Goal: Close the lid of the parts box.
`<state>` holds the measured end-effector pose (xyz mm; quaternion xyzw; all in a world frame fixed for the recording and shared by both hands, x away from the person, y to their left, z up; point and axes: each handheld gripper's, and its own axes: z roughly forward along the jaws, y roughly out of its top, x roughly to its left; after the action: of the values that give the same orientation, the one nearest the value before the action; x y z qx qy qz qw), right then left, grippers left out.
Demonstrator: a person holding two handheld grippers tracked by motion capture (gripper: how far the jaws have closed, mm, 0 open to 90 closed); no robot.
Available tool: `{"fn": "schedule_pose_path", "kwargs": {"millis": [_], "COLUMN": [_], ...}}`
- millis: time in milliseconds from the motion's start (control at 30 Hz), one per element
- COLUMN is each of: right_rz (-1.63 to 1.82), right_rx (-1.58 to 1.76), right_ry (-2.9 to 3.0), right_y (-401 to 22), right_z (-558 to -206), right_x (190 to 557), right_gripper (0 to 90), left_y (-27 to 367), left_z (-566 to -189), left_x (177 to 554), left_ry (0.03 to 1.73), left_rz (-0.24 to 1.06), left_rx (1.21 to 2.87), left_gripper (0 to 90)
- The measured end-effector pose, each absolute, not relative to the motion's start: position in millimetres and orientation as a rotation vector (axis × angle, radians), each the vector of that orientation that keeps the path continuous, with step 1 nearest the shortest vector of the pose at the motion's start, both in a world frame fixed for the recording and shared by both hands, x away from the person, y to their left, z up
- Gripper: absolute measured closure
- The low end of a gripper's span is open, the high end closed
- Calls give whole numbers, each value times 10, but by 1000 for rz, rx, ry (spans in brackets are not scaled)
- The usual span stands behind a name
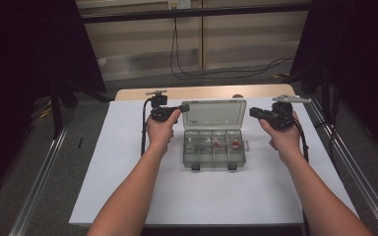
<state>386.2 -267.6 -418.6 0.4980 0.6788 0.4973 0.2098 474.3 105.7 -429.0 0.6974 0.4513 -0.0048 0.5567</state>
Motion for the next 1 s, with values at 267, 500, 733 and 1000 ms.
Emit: {"fn": "schedule_pose_path", "kwargs": {"millis": [267, 500, 733, 1000], "right_rz": [1376, 1379, 1407, 1426], "right_rx": [1504, 1489, 1466, 1424], "right_ry": [1838, 1874, 1881, 1873], "right_y": [-2534, -2484, -2464, -2424], "right_z": [-4106, -4110, -4100, -4072], "right_x": [3957, 3926, 3815, 3677], "right_gripper": [900, 900, 900, 900], "left_y": [1076, 1096, 1114, 1131], "left_z": [-4240, -4218, -4162, -4152], "left_x": [4663, 4570, 4451, 4306], "left_ry": [1037, 1006, 973, 939], "left_rz": [-11, 1, 35, 65], "left_rx": [1643, 1650, 1649, 1681], "left_gripper": [900, 900, 900, 900]}}
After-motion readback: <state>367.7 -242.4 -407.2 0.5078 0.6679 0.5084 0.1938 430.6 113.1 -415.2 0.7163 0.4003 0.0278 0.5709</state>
